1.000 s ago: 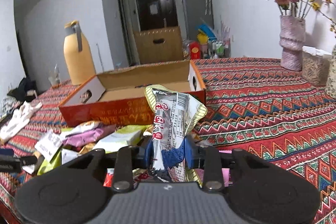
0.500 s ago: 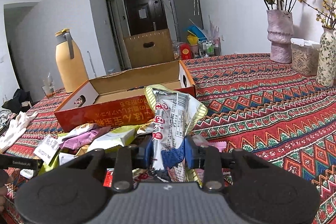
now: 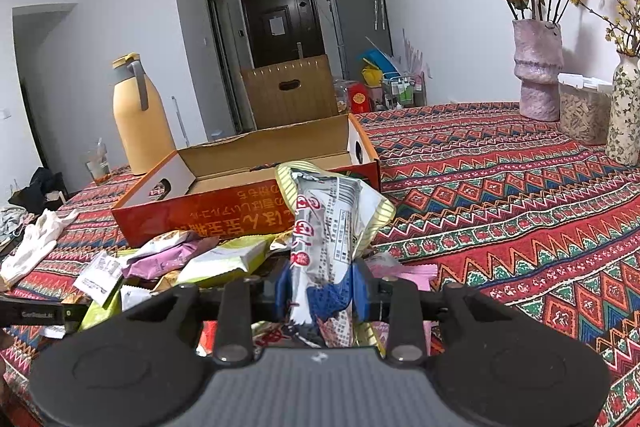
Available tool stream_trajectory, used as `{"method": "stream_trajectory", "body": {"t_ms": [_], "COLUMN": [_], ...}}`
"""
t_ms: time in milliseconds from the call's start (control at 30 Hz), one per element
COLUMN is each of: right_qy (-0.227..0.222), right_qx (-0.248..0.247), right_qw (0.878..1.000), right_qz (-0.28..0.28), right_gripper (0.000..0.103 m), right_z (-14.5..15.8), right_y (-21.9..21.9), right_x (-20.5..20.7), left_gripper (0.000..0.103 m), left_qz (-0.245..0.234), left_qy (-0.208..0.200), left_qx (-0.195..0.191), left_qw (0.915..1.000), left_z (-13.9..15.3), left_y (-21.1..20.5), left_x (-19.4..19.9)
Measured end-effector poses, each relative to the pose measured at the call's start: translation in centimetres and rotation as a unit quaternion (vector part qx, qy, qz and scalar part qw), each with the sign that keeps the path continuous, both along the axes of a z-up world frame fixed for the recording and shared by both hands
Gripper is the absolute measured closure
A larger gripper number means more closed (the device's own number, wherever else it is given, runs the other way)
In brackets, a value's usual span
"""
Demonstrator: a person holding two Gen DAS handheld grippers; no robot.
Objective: Organize snacks
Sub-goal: 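Grasp the white oat-crisp packet with the left gripper while the right holds its packet, then carry both packets into the cardboard box and open both grippers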
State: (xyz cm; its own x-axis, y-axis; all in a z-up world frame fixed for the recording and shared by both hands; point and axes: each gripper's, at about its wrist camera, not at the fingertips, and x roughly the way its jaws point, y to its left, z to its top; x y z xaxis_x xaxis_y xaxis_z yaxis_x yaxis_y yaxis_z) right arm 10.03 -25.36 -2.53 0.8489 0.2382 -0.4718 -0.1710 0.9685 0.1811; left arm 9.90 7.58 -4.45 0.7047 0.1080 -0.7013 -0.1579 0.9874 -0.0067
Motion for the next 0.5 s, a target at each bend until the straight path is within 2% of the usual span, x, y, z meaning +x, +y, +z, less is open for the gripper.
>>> {"method": "stream_trajectory", "body": {"t_ms": [267,500], "right_qy": [-0.016,-0.041], "right_qx": [-0.005,-0.019], "right_qw": [1.0,0.999], "right_qz": [0.004,0.013], "right_gripper": [0.071,0.071], "right_z": [0.8,2.5], "right_y": [-0.2,0.2], "right_x": [-0.5,0.6], "left_gripper": [0.055,0.055], "left_qz": [0.009,0.005], "left_qy": [-0.043,-0.077], "left_qx": [0.007,0.012], "left_qw": [0.999,0.997], "left_z": [3.1,6.0], "left_y": [0.5,-0.3], "left_x": [-2.0,-0.7]}}
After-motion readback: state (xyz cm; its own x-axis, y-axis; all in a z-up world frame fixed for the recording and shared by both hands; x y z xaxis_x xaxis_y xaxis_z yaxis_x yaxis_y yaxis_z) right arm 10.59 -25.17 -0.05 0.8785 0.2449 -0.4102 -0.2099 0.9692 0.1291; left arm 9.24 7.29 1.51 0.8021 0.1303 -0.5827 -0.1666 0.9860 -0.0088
